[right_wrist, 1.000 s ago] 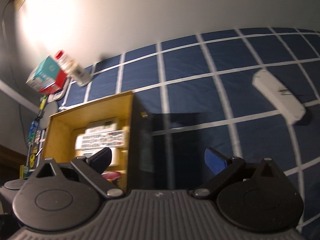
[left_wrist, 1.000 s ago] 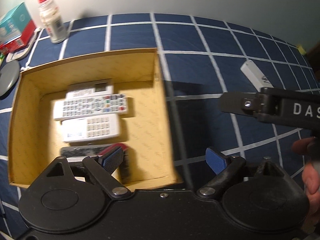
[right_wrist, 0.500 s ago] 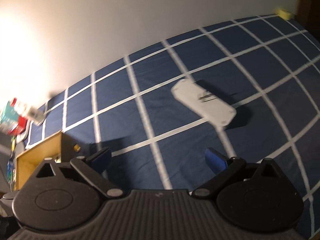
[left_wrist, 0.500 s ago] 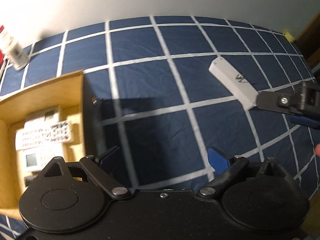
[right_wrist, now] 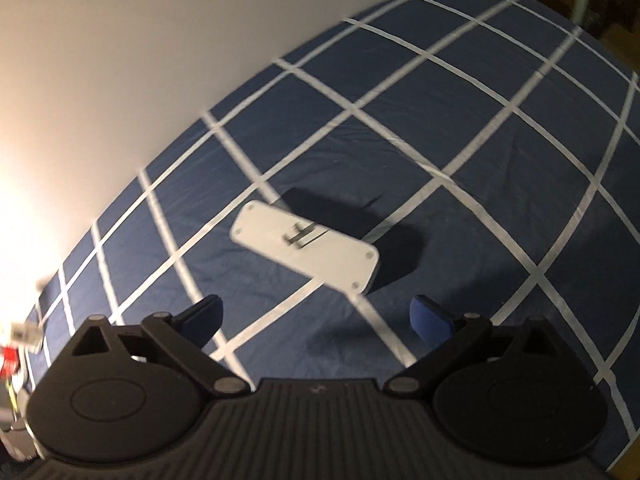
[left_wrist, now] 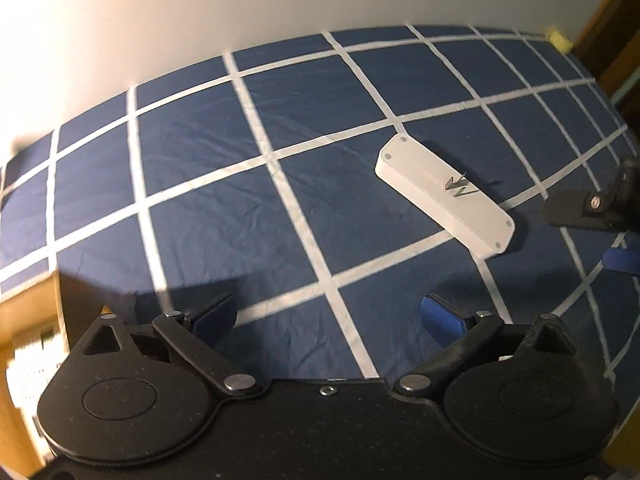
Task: Organize objects
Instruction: 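Move the right tool out of the box toward the white power strip, then position the right tool over the white power strip's flat face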
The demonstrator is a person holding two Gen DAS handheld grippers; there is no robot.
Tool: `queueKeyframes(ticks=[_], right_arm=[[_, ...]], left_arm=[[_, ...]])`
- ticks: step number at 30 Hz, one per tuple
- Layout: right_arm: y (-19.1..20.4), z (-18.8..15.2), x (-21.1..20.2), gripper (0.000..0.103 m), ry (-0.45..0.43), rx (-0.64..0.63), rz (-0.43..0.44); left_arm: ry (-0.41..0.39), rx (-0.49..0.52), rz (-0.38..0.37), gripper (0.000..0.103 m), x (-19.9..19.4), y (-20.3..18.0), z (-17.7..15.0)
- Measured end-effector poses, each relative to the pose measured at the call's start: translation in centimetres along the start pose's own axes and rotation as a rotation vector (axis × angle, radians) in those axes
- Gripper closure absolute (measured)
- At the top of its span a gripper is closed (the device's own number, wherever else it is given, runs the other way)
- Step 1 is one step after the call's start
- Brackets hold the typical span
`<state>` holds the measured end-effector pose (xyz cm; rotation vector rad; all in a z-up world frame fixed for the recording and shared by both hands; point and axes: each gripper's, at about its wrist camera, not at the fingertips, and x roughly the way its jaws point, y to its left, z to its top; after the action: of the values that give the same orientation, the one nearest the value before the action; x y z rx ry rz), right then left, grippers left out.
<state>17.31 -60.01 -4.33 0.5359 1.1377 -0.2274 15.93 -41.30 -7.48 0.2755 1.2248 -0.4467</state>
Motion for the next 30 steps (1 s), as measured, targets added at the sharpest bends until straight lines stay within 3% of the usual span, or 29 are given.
queueKeyframes(ticks=[14,30], right_arm=[[-1.3,3.3,7.8,0.004,0.078,0.154,-0.073],[-1.3,4.0,12.4,0.005,0.133,0.195,-0.119]], left_arm=[[0.126,0.076,0.010,0.001,7.8,-0.3,2.4],[0.175,0.064,0.008,0.001,10.6,0.7,3.3]])
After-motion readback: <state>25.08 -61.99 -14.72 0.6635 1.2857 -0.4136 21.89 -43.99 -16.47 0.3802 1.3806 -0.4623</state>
